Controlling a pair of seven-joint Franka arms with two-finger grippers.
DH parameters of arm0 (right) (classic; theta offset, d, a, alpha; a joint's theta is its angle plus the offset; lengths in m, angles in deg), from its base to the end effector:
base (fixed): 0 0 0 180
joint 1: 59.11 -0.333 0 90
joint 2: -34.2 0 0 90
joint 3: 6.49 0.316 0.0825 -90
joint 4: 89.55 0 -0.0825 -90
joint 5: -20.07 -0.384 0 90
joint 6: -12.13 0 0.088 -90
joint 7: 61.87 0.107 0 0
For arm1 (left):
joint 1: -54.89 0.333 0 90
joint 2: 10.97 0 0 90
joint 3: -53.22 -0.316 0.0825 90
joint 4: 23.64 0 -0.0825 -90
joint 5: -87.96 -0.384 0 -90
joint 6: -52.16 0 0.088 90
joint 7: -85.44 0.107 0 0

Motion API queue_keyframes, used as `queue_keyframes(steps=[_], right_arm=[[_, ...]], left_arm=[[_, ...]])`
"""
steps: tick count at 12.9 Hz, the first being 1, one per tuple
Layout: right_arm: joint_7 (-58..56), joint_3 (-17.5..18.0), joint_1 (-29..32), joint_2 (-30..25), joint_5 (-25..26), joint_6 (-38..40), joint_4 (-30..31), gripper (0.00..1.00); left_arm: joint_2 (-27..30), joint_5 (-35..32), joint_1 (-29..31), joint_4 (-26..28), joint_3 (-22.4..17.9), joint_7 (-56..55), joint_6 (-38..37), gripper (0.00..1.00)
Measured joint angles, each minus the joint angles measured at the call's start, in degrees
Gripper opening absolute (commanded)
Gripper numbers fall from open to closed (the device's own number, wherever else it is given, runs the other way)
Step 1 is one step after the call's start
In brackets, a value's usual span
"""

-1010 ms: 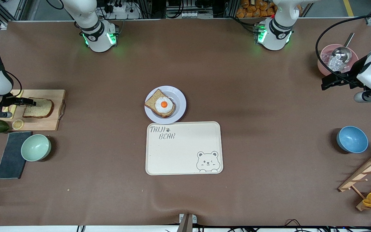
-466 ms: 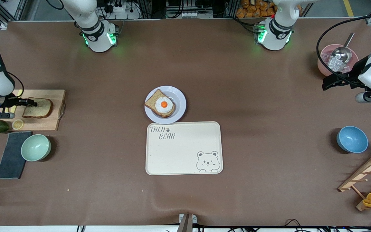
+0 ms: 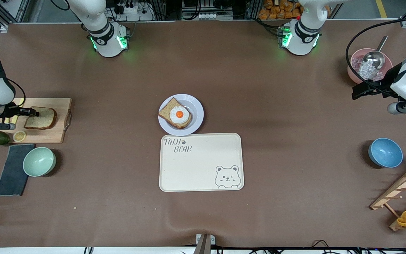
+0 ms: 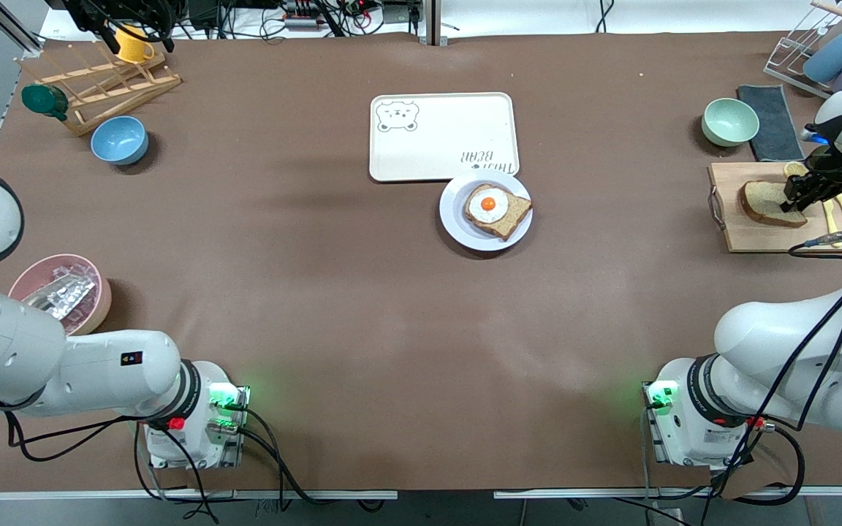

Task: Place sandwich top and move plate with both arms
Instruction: 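Lower the right gripper and grasp the bread slice edge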

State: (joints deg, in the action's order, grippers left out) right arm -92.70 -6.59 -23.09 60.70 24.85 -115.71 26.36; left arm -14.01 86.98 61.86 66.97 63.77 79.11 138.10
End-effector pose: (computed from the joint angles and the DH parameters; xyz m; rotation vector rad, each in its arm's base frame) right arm 0.4612 -0.3397 0.1994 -3.0282 0.0494 0.3731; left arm 0.5594 -0.0305 0.5847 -3.1149 -0.0743 0.2068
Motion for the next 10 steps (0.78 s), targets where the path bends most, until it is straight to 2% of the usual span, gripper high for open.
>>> queue_keyframes(steps=[5,10], right_arm=[[0.0,0.0,-0.7,0.1,0.2,2.9,-3.8,0.0],[0.0,0.5,-1.3,0.1,-1.2,5.0,-5.1,0.0]], left_arm=[[-0.1,0.0,0.1,0.5,0.0,0.0,0.5,1.0],[-0.1,0.0,0.2,0.8,0.0,0.0,1.0,1.0]])
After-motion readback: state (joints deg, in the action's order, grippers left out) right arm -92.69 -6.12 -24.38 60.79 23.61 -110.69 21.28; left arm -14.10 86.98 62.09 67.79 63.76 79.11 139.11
